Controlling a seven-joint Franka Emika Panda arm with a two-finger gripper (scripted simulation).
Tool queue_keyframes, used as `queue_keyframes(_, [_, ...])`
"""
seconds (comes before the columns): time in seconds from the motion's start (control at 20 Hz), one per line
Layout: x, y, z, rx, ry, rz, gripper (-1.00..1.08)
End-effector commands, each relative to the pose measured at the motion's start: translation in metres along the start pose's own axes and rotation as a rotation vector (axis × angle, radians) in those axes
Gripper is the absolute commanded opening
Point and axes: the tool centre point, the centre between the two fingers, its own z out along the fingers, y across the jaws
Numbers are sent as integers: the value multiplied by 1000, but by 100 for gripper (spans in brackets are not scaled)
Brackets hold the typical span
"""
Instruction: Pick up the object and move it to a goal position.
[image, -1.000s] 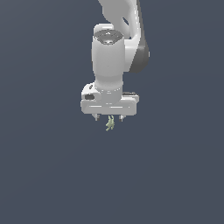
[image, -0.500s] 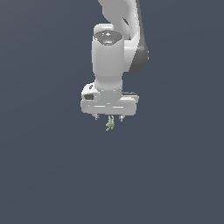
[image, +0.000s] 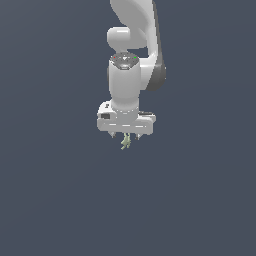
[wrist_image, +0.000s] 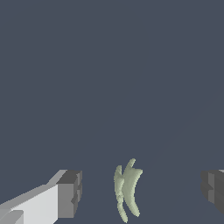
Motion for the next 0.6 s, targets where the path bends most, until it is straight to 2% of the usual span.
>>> queue_keyframes(0.0, [-15,0,18,0,-20,19,100])
queue_keyframes(0.3, [-55,2,58,-4,-67,67,100])
queue_keyframes(0.55, [-76,4,77,-7,-90,91,100])
